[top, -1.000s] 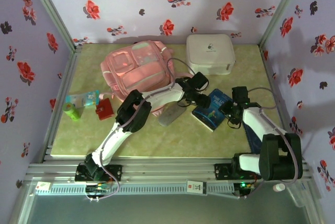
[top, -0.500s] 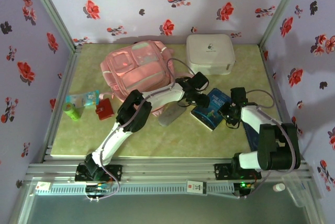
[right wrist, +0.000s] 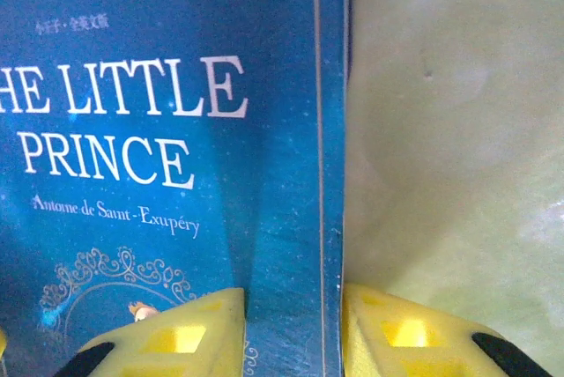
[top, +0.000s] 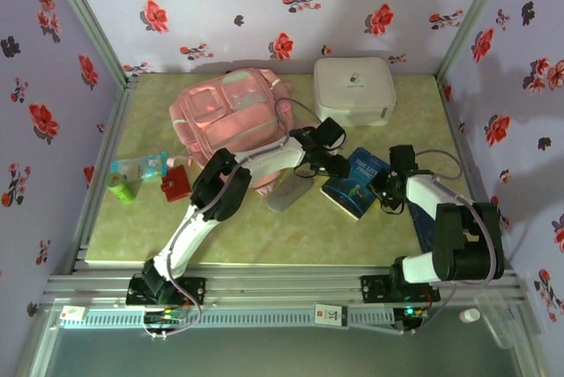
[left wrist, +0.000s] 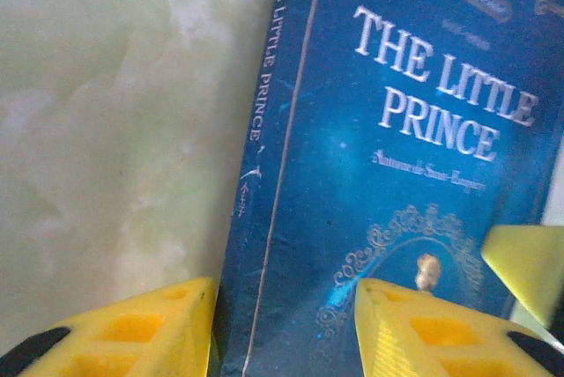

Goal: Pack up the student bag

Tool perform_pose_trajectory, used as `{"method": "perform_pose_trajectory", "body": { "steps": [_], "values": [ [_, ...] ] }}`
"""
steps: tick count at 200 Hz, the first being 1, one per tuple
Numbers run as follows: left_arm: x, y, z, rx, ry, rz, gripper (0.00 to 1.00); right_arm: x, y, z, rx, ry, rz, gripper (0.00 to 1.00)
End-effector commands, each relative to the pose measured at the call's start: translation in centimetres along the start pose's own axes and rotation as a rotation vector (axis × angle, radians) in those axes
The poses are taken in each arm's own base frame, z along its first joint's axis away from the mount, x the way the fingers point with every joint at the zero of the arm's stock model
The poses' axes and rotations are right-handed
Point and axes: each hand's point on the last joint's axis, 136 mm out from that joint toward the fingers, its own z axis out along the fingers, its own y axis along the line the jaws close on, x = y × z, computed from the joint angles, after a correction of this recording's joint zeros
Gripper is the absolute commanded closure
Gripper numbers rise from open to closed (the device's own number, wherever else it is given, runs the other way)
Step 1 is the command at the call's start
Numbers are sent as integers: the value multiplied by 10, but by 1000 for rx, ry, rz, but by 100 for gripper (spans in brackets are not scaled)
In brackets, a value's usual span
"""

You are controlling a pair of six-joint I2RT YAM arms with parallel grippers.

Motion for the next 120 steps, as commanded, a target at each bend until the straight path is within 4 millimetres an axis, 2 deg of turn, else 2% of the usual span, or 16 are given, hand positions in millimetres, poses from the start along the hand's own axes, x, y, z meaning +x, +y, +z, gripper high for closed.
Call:
{"method": "perform_pose_trajectory", "body": {
  "steps": [1,40,74,120],
  "values": [
    [-13,-62,-45,197,-58,14,55,-12,55,2,-212,10,-48,69],
    [-9,-62,-51,220,-66,-47,57,-13,56,9,-214,16,-48,70],
    [-2,-50,-33,190,-20,-116,61,-12,56,14,-214,25,-43,70],
    [4,-41,-27,163,15,-171,64,-14,56,14,-209,16,-47,70]
  ]
}}
